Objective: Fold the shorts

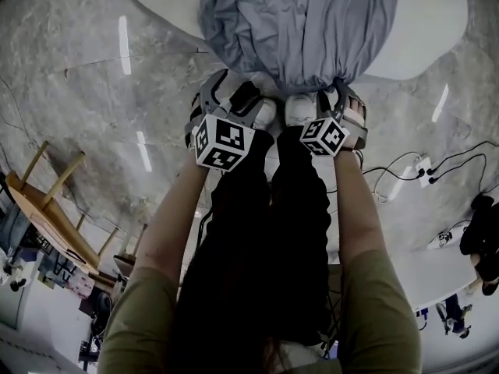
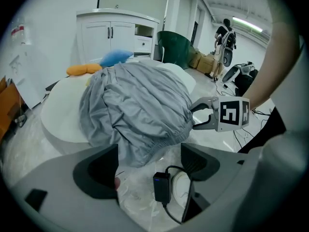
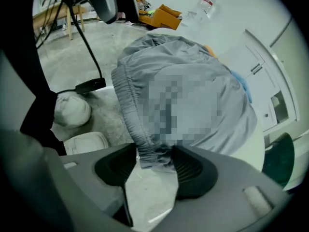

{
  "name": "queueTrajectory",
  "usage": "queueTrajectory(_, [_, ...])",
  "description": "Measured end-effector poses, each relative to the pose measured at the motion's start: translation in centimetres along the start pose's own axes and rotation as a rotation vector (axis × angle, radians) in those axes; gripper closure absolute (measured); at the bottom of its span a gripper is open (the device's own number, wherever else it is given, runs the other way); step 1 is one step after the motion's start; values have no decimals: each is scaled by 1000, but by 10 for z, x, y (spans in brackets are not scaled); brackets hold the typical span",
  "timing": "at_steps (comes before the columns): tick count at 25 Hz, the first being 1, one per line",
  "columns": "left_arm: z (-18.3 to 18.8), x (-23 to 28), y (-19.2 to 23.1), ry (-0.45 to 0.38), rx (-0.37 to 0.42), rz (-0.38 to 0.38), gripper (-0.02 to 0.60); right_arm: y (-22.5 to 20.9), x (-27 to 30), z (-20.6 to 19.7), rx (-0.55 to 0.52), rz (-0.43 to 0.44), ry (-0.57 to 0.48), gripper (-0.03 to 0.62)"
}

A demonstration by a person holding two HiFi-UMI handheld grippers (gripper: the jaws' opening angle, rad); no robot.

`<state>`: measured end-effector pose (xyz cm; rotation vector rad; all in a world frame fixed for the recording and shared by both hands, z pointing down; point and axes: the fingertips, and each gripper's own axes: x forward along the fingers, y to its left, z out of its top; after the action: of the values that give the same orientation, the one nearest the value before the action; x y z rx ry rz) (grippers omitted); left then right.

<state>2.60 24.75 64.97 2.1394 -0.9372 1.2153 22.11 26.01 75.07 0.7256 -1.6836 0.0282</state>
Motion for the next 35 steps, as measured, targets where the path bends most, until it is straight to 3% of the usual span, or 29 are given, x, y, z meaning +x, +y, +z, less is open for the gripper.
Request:
queueTrajectory(3, [-3,-5,0,9,3,0,192,-13,-3,0,59,-11,14,487])
queueTrajectory(9, [14,-51,-2,23,0,2,192,-39,-60,13,187,74,-24,494])
queueTrajectory(19, [80,-131,-25,54,-45,-27,192,-114,-219,105,417,267,-223,496])
queueTrajectory(23, [94,-138,-34,81,-68,-27,192,-149,-267,140,431,352,-280,496])
queueTrajectory(29, [115,-113,-47,113,-199,-41,192,-205,-316,192,408,460,-381,496])
queueTrajectory(35, [165,-79,-62,68,-298,-42,192,-251,-356,231,344,570,-470,496])
